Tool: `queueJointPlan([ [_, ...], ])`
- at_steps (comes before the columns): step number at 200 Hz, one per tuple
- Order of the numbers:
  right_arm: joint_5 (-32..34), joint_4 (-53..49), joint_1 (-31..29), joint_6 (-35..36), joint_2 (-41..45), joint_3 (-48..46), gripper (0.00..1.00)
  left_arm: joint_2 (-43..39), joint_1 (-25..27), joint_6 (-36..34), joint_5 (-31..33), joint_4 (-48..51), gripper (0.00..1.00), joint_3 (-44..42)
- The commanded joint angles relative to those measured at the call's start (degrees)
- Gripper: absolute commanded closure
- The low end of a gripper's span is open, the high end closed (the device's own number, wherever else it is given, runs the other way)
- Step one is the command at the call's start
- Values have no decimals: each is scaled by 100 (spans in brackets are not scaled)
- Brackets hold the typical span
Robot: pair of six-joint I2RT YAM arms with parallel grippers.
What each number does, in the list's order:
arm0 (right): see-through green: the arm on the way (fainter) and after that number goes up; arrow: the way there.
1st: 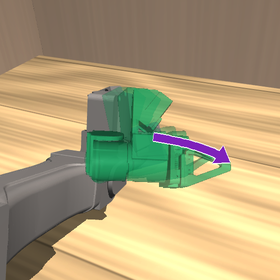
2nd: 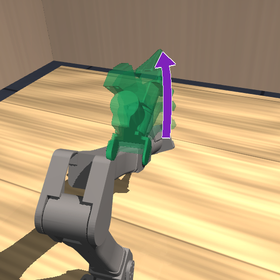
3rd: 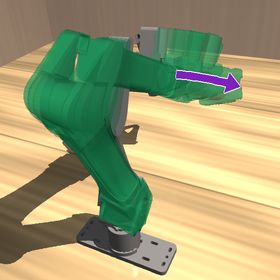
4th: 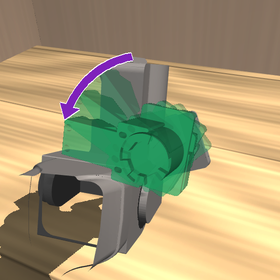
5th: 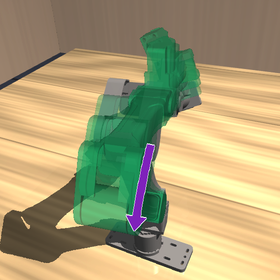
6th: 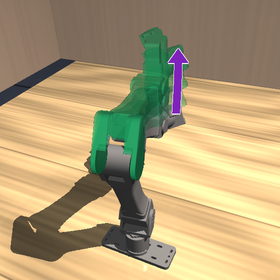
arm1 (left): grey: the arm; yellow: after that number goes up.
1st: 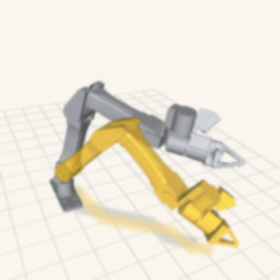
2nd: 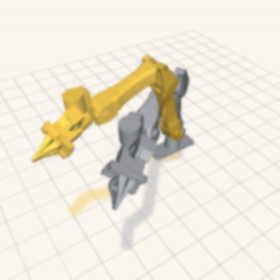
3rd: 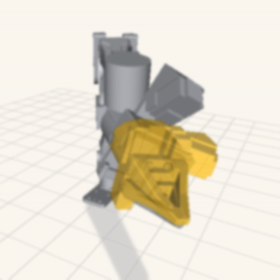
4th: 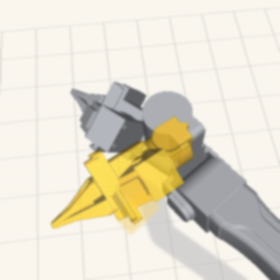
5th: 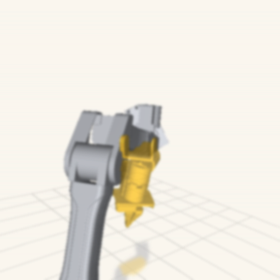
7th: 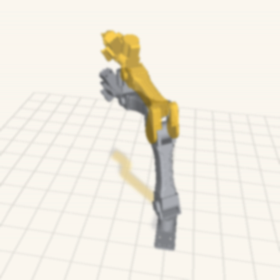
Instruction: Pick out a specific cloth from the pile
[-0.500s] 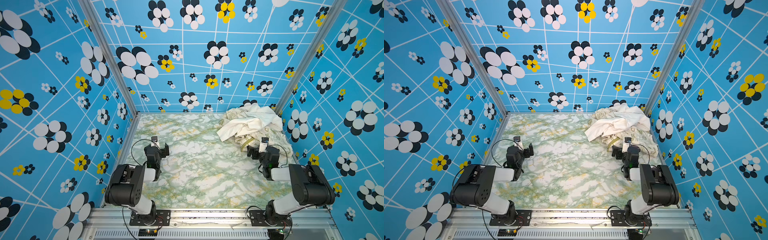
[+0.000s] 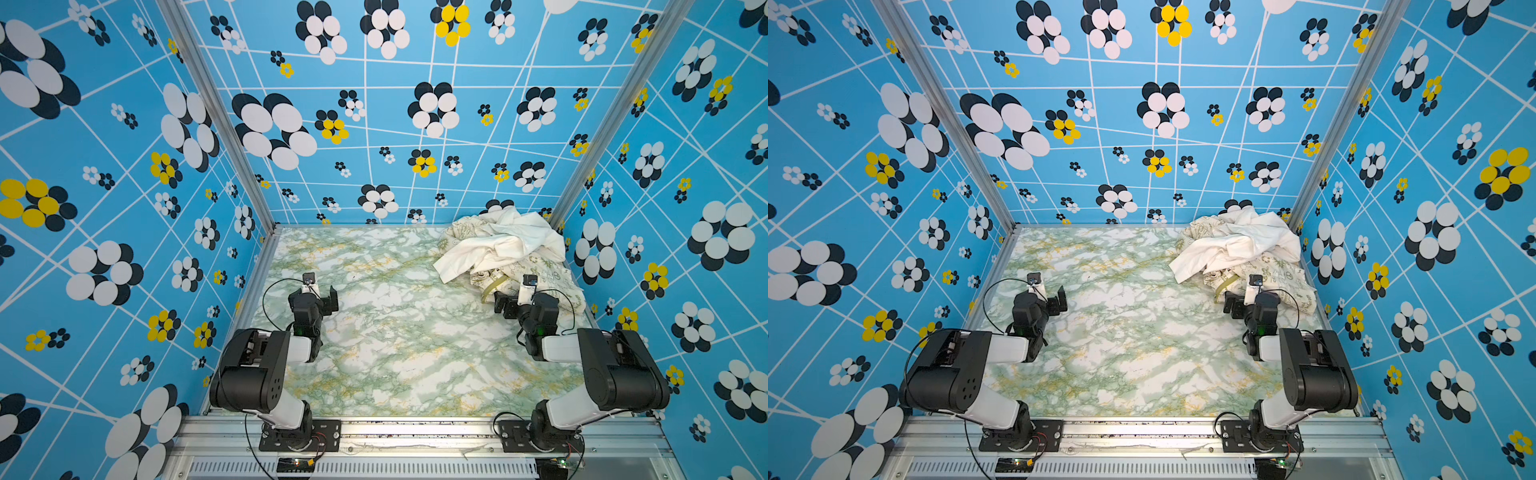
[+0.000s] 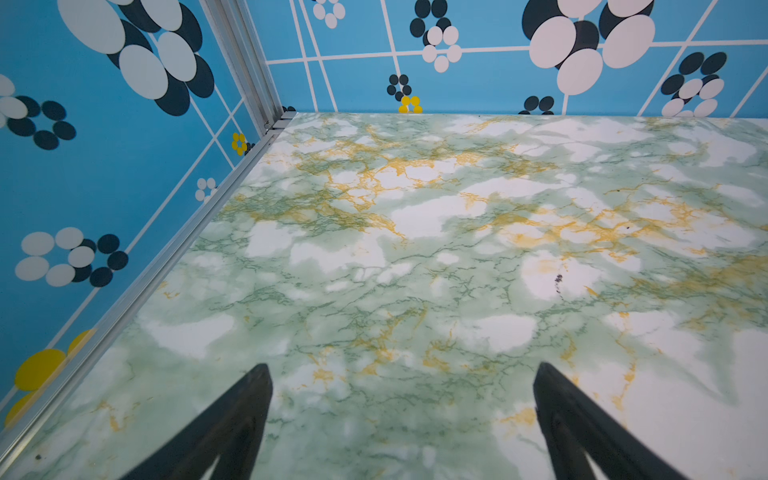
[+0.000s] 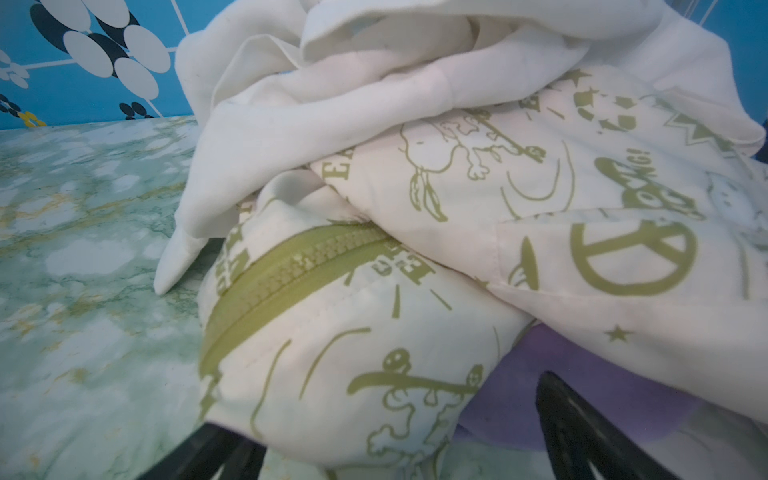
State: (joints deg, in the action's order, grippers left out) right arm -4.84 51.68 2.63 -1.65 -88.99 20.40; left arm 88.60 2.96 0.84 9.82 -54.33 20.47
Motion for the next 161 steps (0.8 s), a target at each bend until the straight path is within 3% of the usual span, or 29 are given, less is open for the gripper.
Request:
queueJointPlan([
  [1,53,90,-35,77,57,108,1,8,-15,74,46,-20,1,45],
  [137,750,-4,-97,-127,119,162,1,-97,-11,61,51,-33,1,10],
  [161,938,-1452,-94,-245,778,570,1,-992,55,-22,-24,871,1,80],
])
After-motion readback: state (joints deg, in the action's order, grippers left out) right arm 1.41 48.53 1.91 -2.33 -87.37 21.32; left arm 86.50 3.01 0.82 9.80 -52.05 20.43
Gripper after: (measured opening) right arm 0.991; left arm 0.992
